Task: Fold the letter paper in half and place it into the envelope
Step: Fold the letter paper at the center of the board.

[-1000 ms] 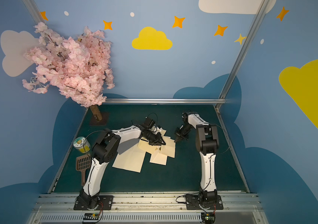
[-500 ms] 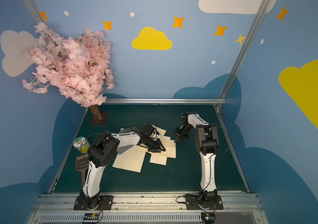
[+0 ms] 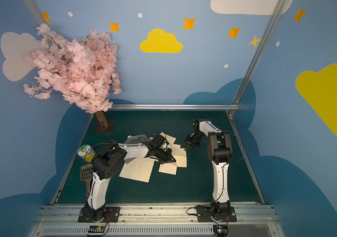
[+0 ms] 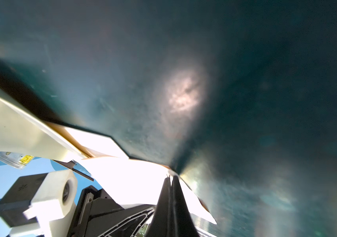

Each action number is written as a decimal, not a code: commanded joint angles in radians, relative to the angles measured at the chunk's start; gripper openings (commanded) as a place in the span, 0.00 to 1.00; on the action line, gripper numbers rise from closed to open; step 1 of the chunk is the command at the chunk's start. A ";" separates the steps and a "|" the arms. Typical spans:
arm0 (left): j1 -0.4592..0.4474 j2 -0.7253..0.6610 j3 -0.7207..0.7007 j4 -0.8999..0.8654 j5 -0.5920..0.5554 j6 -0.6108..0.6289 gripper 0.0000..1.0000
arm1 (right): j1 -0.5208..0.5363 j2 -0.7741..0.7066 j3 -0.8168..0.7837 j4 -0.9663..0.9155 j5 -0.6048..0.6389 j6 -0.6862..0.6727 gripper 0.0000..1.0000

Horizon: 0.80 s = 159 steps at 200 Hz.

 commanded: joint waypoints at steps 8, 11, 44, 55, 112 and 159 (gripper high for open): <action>0.000 -0.023 0.023 -0.002 -0.014 0.016 0.03 | 0.014 0.014 -0.042 0.008 0.041 -0.006 0.00; 0.000 -0.022 0.025 -0.005 -0.013 0.018 0.03 | 0.014 0.013 -0.043 0.007 0.041 -0.006 0.00; 0.002 -0.015 0.073 -0.061 -0.022 0.065 0.29 | 0.014 0.006 -0.050 0.008 0.039 -0.013 0.00; 0.003 -0.008 0.092 -0.072 -0.023 0.075 0.33 | 0.015 0.004 -0.053 0.010 0.039 -0.015 0.00; 0.041 0.044 0.200 -0.113 -0.017 0.103 0.33 | 0.013 0.002 -0.053 0.014 0.031 -0.018 0.00; 0.087 0.121 0.311 -0.169 0.000 0.140 0.33 | 0.014 0.004 -0.050 0.014 0.025 -0.019 0.00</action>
